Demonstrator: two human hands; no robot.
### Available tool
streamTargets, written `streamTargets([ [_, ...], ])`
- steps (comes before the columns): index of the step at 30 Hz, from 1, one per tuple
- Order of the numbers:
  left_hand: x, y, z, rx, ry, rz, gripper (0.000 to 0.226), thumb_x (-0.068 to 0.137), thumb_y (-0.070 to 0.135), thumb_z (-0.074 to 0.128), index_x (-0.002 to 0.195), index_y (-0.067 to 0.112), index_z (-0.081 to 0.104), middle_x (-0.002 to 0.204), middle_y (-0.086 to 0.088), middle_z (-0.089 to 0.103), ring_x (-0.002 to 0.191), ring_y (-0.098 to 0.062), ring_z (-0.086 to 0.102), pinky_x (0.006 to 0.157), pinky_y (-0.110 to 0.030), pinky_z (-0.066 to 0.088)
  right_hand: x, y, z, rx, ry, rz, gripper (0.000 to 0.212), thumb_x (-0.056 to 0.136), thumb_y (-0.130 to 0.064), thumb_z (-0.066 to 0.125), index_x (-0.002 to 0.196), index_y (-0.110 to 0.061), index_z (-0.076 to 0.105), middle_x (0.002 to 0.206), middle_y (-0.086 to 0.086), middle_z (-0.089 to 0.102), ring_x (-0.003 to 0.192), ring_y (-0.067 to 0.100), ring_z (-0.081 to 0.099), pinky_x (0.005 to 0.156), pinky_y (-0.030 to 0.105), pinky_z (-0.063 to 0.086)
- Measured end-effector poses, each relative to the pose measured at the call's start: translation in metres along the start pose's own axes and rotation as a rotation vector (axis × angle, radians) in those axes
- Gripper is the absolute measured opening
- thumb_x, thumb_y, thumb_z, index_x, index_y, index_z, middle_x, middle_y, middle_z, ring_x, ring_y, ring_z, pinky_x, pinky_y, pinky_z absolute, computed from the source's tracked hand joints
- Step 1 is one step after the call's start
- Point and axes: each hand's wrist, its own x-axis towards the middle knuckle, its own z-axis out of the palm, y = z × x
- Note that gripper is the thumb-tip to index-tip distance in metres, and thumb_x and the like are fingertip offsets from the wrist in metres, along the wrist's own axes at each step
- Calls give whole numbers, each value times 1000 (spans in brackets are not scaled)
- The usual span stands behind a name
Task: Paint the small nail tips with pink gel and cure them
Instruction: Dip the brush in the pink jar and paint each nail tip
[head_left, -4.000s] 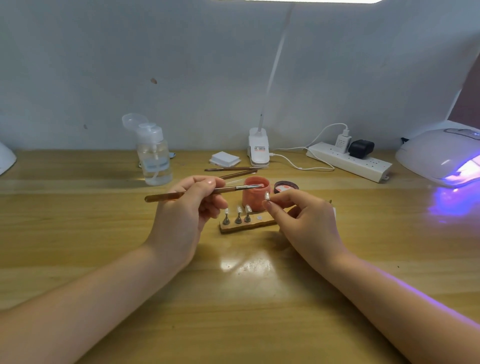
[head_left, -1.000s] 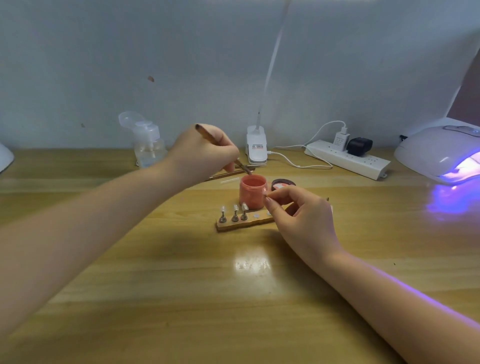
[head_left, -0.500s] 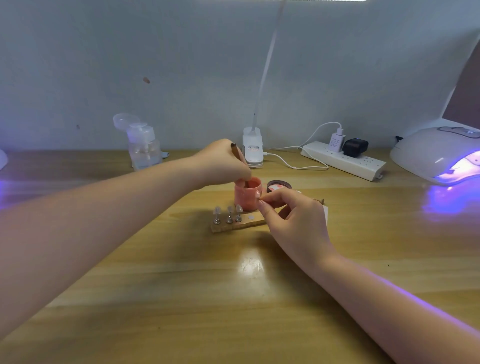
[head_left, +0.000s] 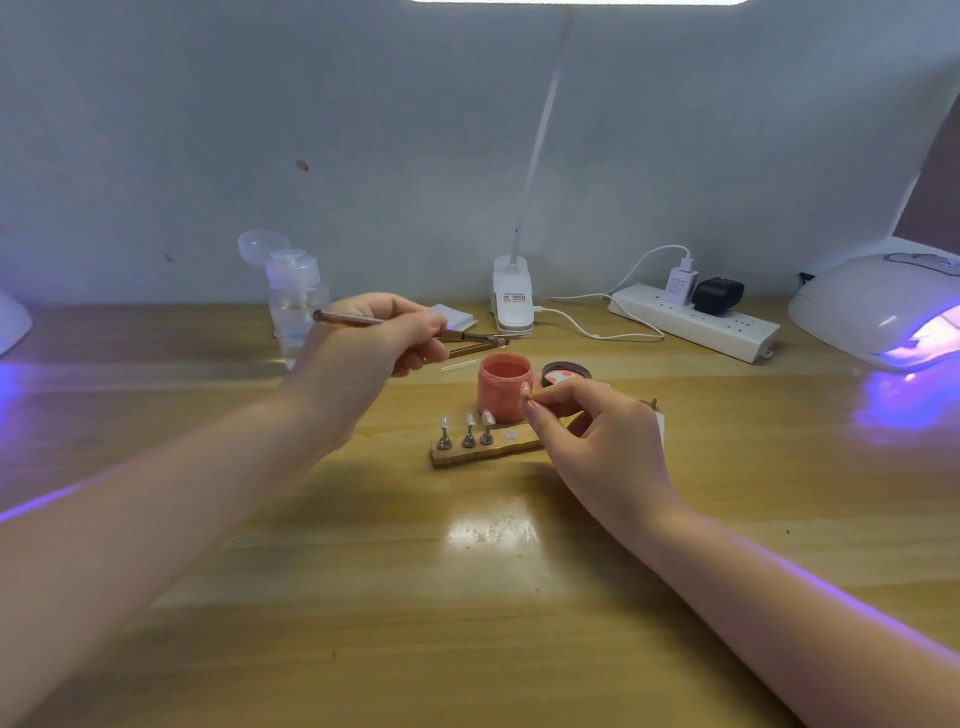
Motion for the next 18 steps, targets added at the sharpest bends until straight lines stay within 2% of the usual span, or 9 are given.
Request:
streamTargets([
  [3, -28, -6, 4, 131, 10, 225, 8, 86, 22, 65, 84, 19, 71, 71, 3, 71, 69, -4, 62, 65, -15, 49, 0, 0, -1, -1, -2, 11, 4, 84, -24, 72, 85, -21, 74, 74, -14, 68, 56, 10, 55, 60, 32, 48],
  [6, -57, -11, 12, 159, -16, 347, 8, 85, 24, 62, 87, 26, 70, 76, 4, 70, 70, -4, 63, 61, -11, 44, 0, -1, -2, 10, -8, 16, 5, 85, -24, 71, 86, -20, 74, 75, -13, 68, 57, 12, 56, 63, 37, 50],
  [9, -72, -15, 16, 285, -20, 456, 11, 85, 21, 61, 92, 25, 68, 77, 15, 67, 76, -3, 63, 67, -8, 43, 0, -1, -2, 4, -14, 14, 5, 85, -24, 71, 87, -20, 74, 75, -13, 68, 58, 12, 57, 64, 40, 51],
  [14, -77, -17, 17, 314, -12, 524, 15, 85, 18, 63, 94, 30, 66, 81, 16, 67, 81, -3, 64, 72, -8, 43, 1, 0, -1, 6, -4, 8, 4, 85, -25, 71, 86, -21, 73, 76, -13, 68, 57, 11, 55, 63, 40, 50],
  [18, -78, -17, 17, 330, -30, 560, 11, 86, 32, 59, 96, 33, 64, 83, 16, 67, 82, -3, 63, 72, -9, 44, 0, 1, -1, 9, -3, 8, 3, 85, -24, 71, 86, -21, 73, 76, -13, 68, 57, 12, 54, 63, 40, 50],
])
